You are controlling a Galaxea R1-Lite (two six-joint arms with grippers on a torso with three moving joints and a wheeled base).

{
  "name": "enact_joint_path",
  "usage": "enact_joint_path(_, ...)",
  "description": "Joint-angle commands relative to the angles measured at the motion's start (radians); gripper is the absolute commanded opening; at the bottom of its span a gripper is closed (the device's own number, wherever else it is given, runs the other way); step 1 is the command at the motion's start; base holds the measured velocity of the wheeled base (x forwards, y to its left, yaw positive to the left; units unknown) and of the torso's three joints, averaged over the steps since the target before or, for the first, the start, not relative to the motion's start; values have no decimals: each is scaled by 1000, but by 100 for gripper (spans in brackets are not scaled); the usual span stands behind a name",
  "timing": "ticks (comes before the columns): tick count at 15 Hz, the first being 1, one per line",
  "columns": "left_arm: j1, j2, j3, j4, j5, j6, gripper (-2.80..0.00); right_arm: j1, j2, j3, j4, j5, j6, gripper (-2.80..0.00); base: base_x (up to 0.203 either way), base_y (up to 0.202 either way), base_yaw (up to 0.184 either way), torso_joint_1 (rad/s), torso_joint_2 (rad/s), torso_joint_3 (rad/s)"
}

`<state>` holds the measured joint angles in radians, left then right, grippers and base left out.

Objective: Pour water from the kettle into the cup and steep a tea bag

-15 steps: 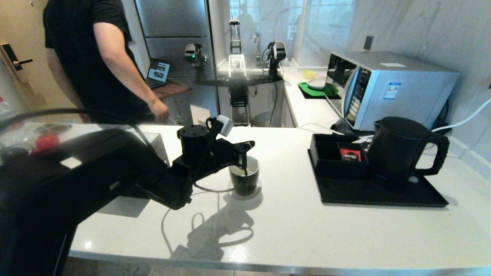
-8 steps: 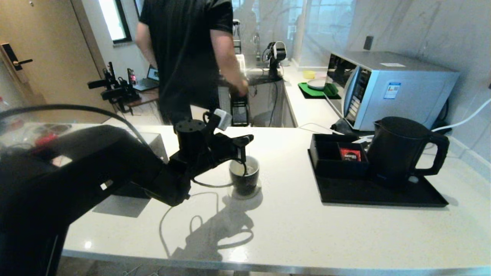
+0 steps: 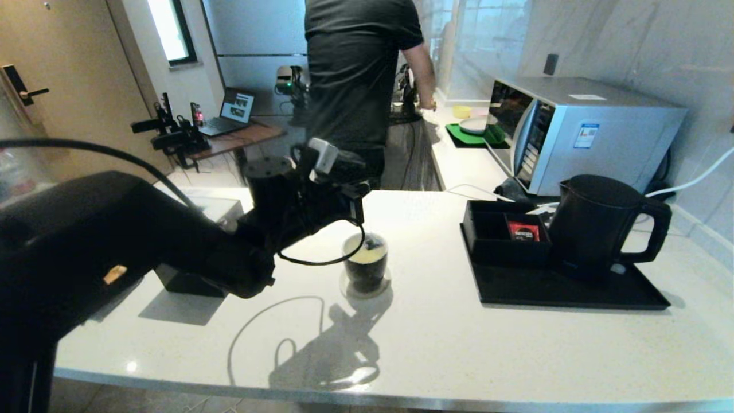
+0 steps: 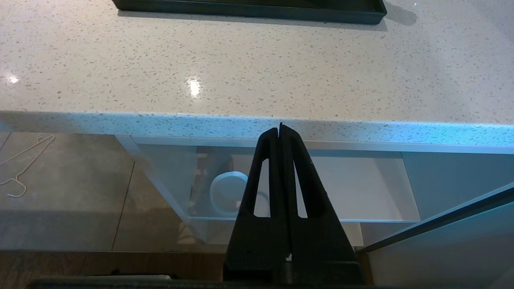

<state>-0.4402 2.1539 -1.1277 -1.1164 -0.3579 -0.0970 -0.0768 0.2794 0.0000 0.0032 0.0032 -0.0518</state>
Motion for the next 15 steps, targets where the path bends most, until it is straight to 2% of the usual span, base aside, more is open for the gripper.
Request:
enact_joint_path(1, 0, -34, 0, -3, 7, -1, -280, 0, 1, 0, 0, 0, 0, -280, 0, 0, 0, 0, 0, 0)
enact_joint_path(10, 1, -17, 23, -14, 11, 0, -280, 0, 1, 0, 0, 0, 0, -280, 0, 0, 0, 0, 0, 0)
enact_joint_path(15, 0, 19, 103, -74, 7, 0, -280, -1, 1, 0, 0, 1, 0, -280, 0, 0, 0, 0, 0, 0)
